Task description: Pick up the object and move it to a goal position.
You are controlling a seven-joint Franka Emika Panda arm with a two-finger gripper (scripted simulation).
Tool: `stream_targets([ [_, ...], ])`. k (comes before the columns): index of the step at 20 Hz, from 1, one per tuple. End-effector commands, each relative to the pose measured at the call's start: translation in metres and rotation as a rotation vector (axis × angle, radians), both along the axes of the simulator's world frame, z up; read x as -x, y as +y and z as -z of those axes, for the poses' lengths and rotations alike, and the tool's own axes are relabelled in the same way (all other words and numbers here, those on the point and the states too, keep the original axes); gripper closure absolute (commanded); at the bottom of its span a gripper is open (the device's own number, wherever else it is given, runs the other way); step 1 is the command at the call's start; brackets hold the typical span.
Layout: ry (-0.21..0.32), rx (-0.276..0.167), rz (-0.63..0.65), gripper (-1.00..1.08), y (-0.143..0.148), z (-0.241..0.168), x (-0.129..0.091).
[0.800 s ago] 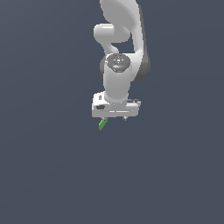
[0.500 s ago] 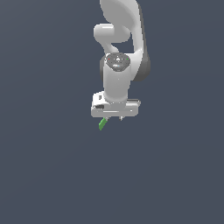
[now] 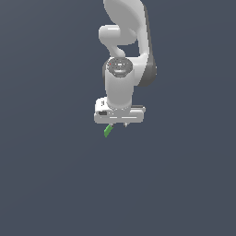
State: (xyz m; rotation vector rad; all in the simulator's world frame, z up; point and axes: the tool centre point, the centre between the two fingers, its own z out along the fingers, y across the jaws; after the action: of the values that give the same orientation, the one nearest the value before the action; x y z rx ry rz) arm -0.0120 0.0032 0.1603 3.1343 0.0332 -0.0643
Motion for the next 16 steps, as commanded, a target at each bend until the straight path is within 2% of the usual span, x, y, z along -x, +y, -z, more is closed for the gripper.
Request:
stream_targets([
  [1, 0.02, -0.013, 0.041, -0.2, -0.006, 0.007, 0.005],
  [12, 0.182, -0.121, 0.37, -0.2, -0.042, 0.056, 0.047],
  [16, 0.225, -0.149, 0.458, -0.2, -0.049, 0.068, 0.059],
])
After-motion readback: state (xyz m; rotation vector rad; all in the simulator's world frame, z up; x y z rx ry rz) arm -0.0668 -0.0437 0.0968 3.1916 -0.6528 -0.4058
